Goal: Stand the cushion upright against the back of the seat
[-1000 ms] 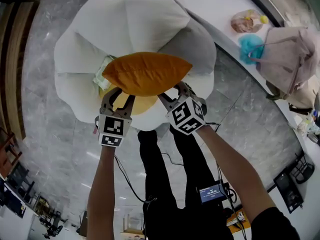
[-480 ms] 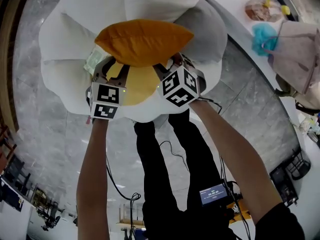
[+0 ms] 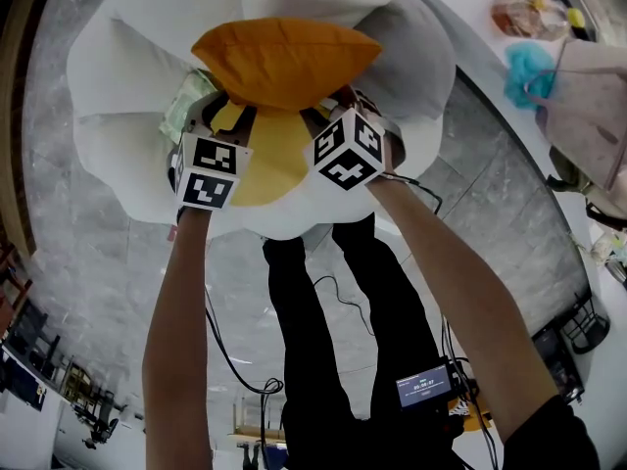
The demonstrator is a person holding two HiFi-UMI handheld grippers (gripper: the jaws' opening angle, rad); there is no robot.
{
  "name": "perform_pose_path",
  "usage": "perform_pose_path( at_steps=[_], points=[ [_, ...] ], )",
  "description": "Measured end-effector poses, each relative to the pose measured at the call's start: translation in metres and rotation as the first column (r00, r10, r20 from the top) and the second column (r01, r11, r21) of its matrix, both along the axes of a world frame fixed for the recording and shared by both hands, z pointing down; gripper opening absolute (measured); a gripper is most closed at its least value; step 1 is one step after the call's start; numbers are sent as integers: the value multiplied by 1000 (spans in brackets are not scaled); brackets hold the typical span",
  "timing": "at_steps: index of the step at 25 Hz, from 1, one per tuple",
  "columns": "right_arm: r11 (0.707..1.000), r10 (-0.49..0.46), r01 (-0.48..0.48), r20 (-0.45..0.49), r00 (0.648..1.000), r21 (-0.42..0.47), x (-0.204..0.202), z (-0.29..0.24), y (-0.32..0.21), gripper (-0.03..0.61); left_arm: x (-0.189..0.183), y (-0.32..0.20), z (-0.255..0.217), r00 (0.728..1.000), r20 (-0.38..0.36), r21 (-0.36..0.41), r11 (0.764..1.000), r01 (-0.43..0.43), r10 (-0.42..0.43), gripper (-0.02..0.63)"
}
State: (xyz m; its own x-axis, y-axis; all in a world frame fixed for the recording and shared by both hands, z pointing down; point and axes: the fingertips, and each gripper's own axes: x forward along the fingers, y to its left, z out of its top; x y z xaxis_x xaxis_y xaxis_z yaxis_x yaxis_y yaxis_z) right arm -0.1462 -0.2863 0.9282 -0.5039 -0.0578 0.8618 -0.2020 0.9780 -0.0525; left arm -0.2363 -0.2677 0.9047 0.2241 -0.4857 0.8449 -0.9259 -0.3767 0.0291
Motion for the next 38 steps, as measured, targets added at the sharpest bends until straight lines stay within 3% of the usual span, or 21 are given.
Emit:
perform_pose_path(
  at_steps=[21, 28, 32, 38],
  points=[
    [993, 34, -39, -47, 998, -111, -7, 7, -24, 177, -11, -22, 6, 999, -8, -89, 995, 32, -33, 179],
    [993, 55, -60, -46, 997, -105, -5, 2, -23, 217, -14, -17, 1, 999, 7, -92, 995, 32, -31, 211],
    [994, 54, -59, -48, 997, -97, -4, -6, -23, 275, -13, -17, -9, 1000, -2, -84, 996, 25, -26, 249],
    [994, 54, -58, -52, 997, -92, -3, -30, -12, 296, -10, -8, -36, 1000, 12, -60, 998, -20, 21, 267]
  ],
)
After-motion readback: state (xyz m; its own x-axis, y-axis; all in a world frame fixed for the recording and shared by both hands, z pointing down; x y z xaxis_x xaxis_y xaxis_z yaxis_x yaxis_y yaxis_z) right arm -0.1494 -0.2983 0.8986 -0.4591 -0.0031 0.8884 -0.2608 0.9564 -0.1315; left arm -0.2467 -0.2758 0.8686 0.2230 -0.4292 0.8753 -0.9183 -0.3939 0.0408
